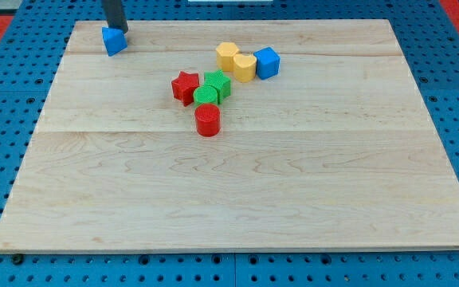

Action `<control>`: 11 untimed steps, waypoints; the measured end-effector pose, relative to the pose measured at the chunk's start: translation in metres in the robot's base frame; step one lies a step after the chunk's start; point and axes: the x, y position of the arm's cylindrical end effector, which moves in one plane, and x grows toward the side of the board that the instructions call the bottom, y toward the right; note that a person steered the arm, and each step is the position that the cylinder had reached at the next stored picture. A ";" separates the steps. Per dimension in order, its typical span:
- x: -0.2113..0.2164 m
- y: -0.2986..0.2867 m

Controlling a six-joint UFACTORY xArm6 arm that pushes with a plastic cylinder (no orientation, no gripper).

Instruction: Slightly push the red star top diagonally to the green star

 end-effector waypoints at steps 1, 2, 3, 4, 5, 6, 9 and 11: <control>0.000 0.002; 0.016 0.094; 0.023 0.132; 0.071 0.191; 0.109 0.216; 0.100 0.203; 0.183 0.086; 0.132 0.138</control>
